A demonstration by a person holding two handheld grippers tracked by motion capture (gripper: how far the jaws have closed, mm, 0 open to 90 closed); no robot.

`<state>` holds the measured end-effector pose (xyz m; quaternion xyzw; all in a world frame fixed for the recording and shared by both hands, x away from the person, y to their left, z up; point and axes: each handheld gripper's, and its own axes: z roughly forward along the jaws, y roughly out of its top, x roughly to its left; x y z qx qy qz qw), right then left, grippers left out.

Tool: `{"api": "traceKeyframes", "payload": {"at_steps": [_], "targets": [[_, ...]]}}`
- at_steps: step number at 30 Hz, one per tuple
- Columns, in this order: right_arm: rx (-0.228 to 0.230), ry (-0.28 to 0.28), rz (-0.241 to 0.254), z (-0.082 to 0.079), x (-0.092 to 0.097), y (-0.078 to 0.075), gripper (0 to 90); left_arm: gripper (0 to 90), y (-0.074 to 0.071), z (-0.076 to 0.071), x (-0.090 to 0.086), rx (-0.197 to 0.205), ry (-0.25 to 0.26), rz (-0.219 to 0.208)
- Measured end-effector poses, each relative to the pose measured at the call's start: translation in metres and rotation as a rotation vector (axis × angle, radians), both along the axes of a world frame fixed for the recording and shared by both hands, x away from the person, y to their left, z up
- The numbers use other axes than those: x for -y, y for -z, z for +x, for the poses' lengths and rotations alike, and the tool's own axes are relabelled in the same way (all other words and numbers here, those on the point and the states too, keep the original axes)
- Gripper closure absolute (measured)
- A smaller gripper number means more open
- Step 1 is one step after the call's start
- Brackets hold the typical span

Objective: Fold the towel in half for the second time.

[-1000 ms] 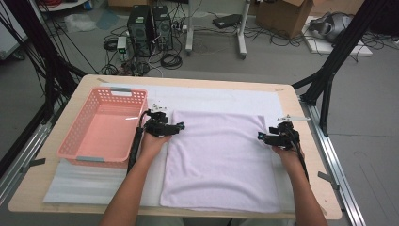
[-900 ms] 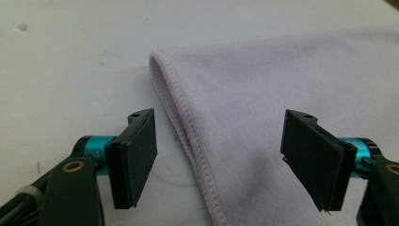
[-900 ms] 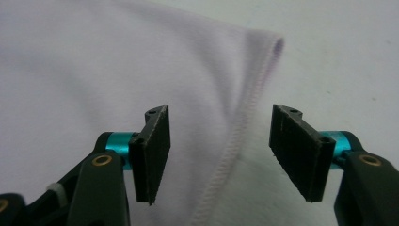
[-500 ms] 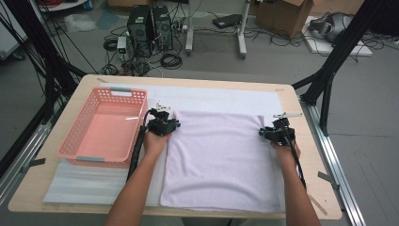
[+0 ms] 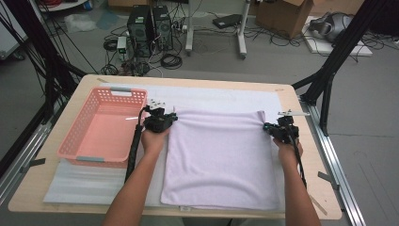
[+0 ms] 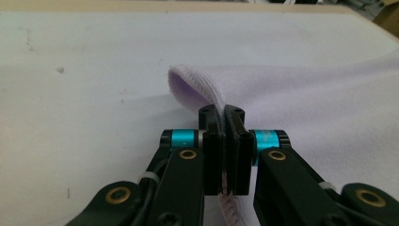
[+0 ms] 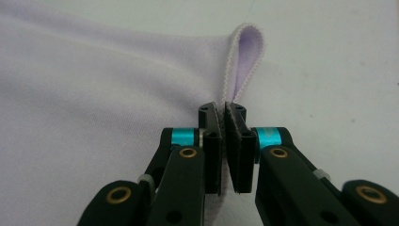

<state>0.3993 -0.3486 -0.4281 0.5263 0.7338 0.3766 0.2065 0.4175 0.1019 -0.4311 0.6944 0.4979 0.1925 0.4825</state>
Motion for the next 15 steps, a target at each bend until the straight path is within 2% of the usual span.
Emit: {"api": "traceKeyframes", "payload": {"at_steps": [3,6,10,15], "targets": [[0.014,-0.007,0.037,-0.003,0.004,-0.004,85.7,86.4,-0.006,-0.004,-0.001,0.019,0.02,-0.001],[0.04,-0.032,0.04,-0.009,0.004,-0.011,85.7,86.3,-0.012,-0.01,-0.003,0.027,0.042,-0.006],[0.081,-0.067,0.039,-0.023,0.004,-0.023,85.6,86.3,-0.023,-0.021,-0.004,0.044,0.078,0.002],[0.106,-0.092,0.055,-0.045,0.007,-0.03,85.5,86.3,-0.033,-0.041,-0.009,0.06,0.112,0.004]]}}
